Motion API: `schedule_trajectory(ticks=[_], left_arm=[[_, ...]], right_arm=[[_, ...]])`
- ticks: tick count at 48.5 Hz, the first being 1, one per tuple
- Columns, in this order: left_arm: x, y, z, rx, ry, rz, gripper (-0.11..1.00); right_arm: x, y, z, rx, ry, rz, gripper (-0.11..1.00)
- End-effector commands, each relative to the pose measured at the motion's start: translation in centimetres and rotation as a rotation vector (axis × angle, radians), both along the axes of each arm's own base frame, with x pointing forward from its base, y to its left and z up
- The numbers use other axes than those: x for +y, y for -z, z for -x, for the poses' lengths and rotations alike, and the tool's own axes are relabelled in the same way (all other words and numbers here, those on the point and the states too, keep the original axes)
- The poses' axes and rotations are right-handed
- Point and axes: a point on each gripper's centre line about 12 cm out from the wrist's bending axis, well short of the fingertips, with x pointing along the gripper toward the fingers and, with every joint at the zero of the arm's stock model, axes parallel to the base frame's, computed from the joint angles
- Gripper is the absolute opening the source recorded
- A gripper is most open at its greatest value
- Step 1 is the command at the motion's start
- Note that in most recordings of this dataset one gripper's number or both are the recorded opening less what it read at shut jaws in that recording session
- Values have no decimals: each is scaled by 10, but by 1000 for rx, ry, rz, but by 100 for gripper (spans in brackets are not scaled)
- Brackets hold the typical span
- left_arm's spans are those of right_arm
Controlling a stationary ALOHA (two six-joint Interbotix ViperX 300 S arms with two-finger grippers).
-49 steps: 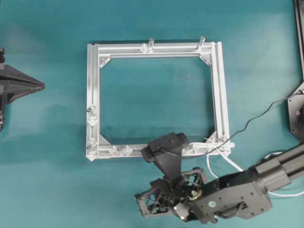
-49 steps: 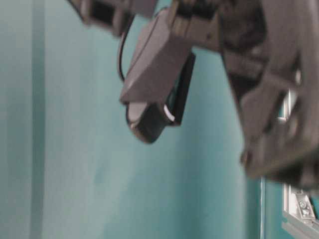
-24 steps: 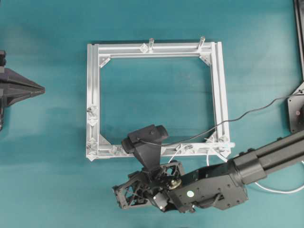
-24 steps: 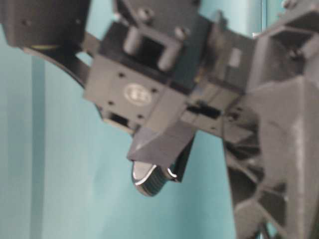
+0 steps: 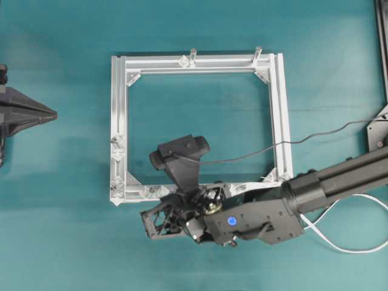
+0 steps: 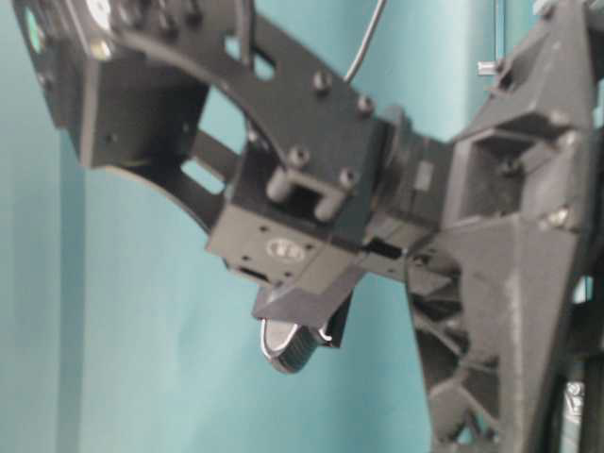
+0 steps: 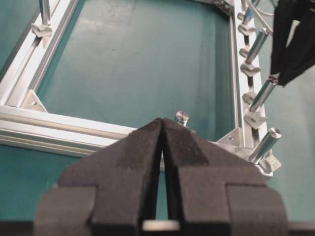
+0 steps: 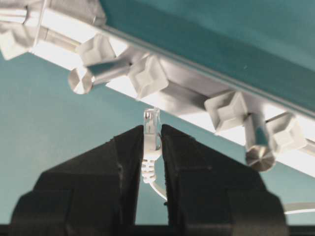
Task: Move the cable alternately left and right between 8 closely spaced pins so it hooks onto each one.
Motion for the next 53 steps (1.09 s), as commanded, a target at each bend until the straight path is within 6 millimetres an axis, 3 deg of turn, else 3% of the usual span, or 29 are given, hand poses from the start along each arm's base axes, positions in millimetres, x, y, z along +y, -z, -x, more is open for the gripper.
schedule_trajectory(ticks=[1, 53], left_arm=[[-1, -6, -2, -14, 2, 5, 2], [-1, -4, -2, -9, 3, 3, 2]], right_arm=[[-2, -16, -2, -26, 4, -1, 15], [-16, -18, 1, 4, 22, 21, 15]])
